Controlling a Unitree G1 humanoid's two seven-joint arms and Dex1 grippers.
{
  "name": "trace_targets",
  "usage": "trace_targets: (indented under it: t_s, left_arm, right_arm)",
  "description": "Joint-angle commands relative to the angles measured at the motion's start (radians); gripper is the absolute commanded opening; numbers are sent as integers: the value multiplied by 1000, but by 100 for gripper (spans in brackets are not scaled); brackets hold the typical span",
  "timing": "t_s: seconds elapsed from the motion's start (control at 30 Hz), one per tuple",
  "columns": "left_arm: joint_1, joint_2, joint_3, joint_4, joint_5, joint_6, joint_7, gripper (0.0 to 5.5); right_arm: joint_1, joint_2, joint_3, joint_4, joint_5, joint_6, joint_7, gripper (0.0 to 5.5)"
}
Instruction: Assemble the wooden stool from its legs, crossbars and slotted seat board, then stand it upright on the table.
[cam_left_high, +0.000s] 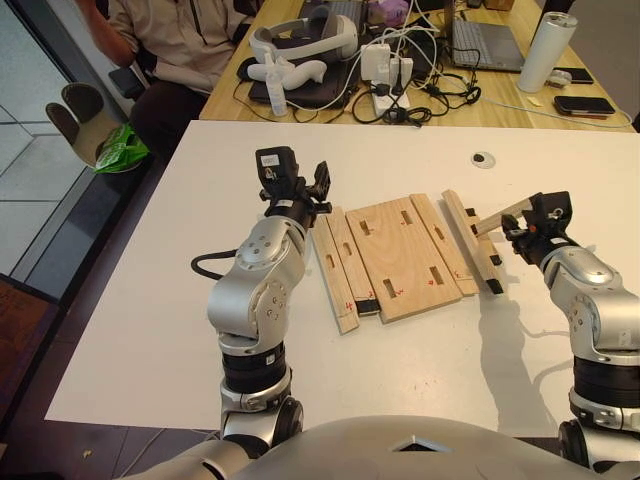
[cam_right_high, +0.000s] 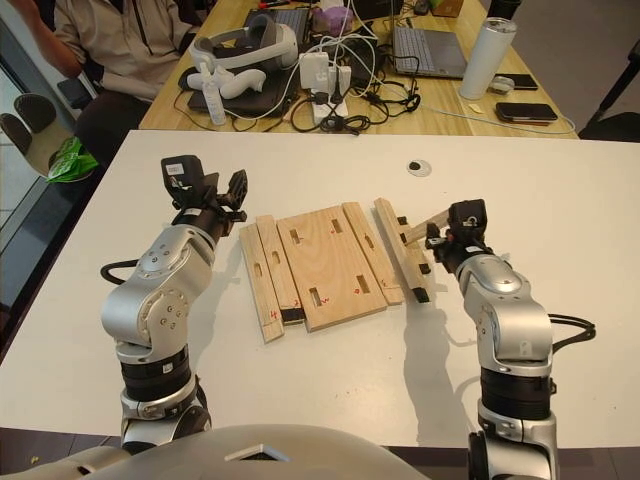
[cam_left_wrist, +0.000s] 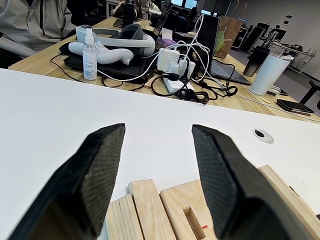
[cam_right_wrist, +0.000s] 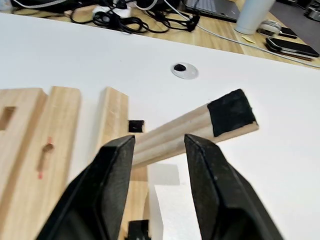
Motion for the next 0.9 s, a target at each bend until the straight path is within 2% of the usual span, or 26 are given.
trace_targets:
  t_s: [0.03, 0.3, 0.47, 0.9]
  left_arm:
    - [-6, -21, 8, 7, -3, -7, 2, 248]
    - [-10, -24, 12, 5, -2, -7, 6, 248]
    - [-11, -22, 14, 5, -2, -7, 4, 248]
    - [1, -16, -4, 0, 6, 5, 5, 248]
  right_arm:
    - [22, -9, -7, 4, -21, 23, -4, 182]
    - [39, 37, 59, -169, 23, 173, 20, 182]
    - [50, 21, 58, -141, -9, 193, 9, 182]
    - [63, 98, 27, -28, -8, 223, -14, 182]
